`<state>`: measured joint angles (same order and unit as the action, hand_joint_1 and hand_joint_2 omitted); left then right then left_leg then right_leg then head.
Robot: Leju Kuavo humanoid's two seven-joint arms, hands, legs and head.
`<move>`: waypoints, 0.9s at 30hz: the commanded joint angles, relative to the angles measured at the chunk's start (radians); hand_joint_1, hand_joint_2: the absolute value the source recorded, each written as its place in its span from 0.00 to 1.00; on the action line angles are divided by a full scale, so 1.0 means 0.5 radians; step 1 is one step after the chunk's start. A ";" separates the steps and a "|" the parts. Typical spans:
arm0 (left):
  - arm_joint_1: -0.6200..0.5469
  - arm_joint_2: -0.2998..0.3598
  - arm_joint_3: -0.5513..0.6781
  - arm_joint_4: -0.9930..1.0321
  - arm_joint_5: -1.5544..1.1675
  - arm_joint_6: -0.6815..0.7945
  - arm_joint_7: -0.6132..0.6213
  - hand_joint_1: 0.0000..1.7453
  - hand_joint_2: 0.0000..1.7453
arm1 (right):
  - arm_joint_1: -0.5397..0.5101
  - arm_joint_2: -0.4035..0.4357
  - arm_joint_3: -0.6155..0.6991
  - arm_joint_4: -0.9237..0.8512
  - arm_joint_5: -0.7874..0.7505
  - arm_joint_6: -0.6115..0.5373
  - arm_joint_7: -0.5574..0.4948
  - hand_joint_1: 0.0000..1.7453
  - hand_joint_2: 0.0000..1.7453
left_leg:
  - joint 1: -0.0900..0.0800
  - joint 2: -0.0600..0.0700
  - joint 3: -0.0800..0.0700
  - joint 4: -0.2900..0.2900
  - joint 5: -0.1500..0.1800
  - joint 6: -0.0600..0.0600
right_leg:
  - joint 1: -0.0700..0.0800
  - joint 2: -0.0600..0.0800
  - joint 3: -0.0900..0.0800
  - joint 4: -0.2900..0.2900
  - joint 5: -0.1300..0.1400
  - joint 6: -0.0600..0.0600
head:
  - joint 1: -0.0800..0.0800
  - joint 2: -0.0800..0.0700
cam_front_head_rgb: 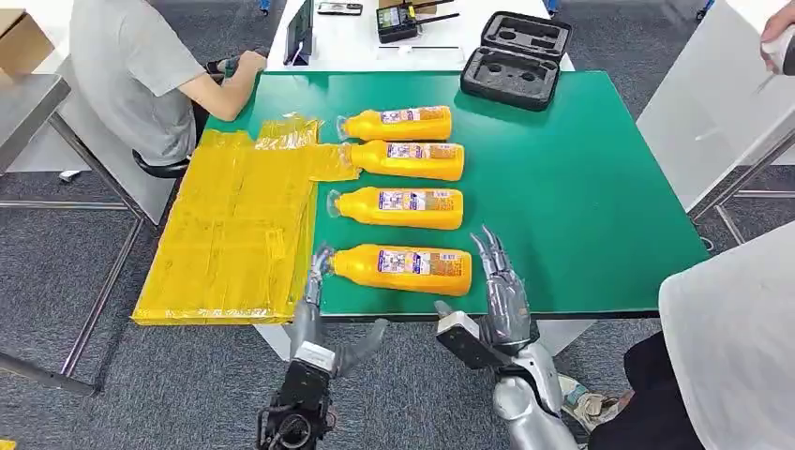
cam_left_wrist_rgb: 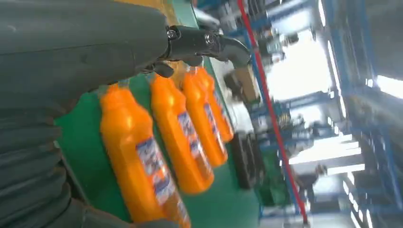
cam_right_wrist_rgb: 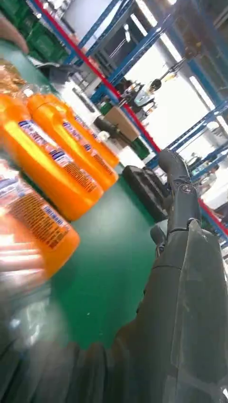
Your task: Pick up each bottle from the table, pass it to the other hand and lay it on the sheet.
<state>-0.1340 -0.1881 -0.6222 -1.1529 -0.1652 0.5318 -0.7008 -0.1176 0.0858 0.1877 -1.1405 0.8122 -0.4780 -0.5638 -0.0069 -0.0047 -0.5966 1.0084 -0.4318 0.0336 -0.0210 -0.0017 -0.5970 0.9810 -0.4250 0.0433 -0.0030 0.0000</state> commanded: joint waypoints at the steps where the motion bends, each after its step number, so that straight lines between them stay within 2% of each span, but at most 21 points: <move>1: -0.043 0.102 -0.175 -0.186 0.095 0.033 0.005 0.00 1.00 | -0.286 -0.022 0.029 0.637 -0.020 0.003 -0.007 0.00 1.00 | 0.004 0.005 0.009 -0.002 -0.002 -0.005 | 0.004 0.004 0.008 -0.003 0.000 -0.005 | 0.000 0.000; 4: -0.036 0.121 -0.144 -0.258 0.153 0.040 0.005 0.00 1.00 | -0.316 -0.002 0.047 0.741 0.005 -0.040 -0.021 0.00 1.00 | 0.003 0.004 0.007 -0.002 -0.002 -0.003 | 0.003 0.004 0.006 -0.003 0.000 -0.003 | -0.001 0.000; 7: 0.017 0.096 0.035 -0.411 0.302 -0.133 0.005 0.00 1.00 | -0.369 0.002 0.114 0.806 0.108 -0.120 0.036 0.00 1.00 | 0.004 0.007 0.008 0.000 -0.004 -0.005 | 0.005 0.006 0.008 -0.002 -0.001 -0.005 | 0.000 0.000; 9: 0.036 0.075 0.140 -0.466 0.310 -0.143 0.005 0.00 1.00 | -0.398 0.005 0.147 0.828 0.162 -0.158 0.076 0.00 1.00 | 0.002 0.006 0.004 0.000 -0.002 -0.003 | 0.002 0.006 0.002 -0.001 0.000 -0.003 | 0.000 0.000; 17: 0.012 -0.041 0.609 -0.321 0.394 -0.134 0.005 0.00 1.00 | -0.595 0.021 0.198 1.059 0.297 -0.195 0.215 0.00 1.00 | 0.002 0.008 0.004 0.000 -0.001 -0.003 | 0.002 0.008 0.003 -0.001 0.001 -0.003 | 0.000 0.000; 21: -0.018 -0.042 0.579 -0.312 0.340 -0.159 0.005 0.00 1.00 | -0.712 0.017 0.220 1.210 0.359 -0.161 0.261 0.00 1.00 | 0.003 0.006 0.005 0.000 0.000 -0.003 | 0.003 0.006 0.004 0.000 0.001 -0.003 | 0.000 0.000; 26: -0.014 -0.035 0.511 -0.314 0.316 -0.120 0.005 0.00 1.00 | -0.735 0.030 0.260 1.237 0.428 -0.200 0.279 0.00 1.00 | 0.006 0.006 0.012 0.002 -0.004 -0.006 | 0.007 0.005 0.013 -0.002 -0.002 -0.007 | 0.000 0.000; 27: -0.016 -0.035 0.506 -0.309 0.315 -0.116 0.005 0.00 1.00 | -0.736 0.030 0.275 1.236 0.454 -0.216 0.293 0.00 1.00 | 0.003 0.005 0.006 0.000 -0.001 -0.004 | 0.003 0.005 0.006 -0.001 0.000 -0.004 | -0.001 0.000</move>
<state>-0.1142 -0.2014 -0.3872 -1.3519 0.0073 0.4540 -0.7012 -0.3957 0.0942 0.2689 -0.6616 0.9949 -0.5661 -0.4379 -0.0071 -0.0046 -0.5971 1.0087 -0.4307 0.0339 -0.0212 -0.0016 -0.5974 0.9816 -0.4245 0.0435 -0.0034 0.0000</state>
